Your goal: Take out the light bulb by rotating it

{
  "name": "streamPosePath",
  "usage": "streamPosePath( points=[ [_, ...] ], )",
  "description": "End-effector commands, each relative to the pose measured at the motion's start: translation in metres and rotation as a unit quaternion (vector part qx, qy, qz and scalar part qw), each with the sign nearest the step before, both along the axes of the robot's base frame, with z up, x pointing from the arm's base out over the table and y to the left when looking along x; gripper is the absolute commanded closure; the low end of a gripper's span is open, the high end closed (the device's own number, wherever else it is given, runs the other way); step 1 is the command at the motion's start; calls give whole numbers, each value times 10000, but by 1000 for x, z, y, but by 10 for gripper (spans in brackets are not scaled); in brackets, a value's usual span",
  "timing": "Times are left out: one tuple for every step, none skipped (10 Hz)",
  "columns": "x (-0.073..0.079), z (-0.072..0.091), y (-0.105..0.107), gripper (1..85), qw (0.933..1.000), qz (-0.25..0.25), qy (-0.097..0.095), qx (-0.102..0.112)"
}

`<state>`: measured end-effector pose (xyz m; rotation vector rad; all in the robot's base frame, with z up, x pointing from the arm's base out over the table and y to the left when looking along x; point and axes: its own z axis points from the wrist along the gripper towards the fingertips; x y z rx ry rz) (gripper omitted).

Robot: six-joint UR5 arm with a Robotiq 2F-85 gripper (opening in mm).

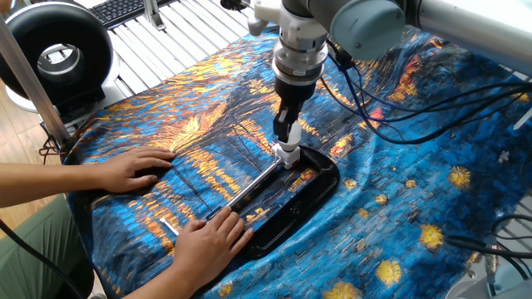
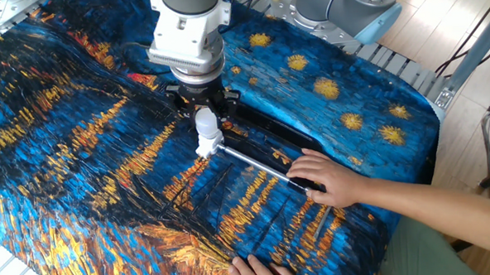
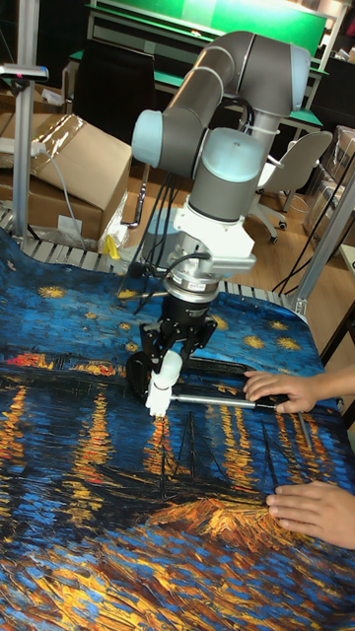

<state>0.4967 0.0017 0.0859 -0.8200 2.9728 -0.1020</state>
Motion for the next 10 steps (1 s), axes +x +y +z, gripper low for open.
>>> streamPosePath(
  points=[
    [-1,0,0,847,9978,665,33,-8],
    [-2,1,-2,847,9962,869,64,-76],
    [-2,3,0,847,9945,1036,73,-89],
    [-1,4,2,847,9928,1189,67,-102],
    [2,3,5,847,9906,1365,29,-107],
    [5,1,7,847,9877,1557,-28,-133],
    [9,0,8,847,9849,1725,-79,-158],
    [13,-1,10,847,9826,1847,-134,-173],
    [16,-1,12,847,9795,1992,-205,-219],
    [16,1,13,847,9781,2047,-245,-281]
  ],
)
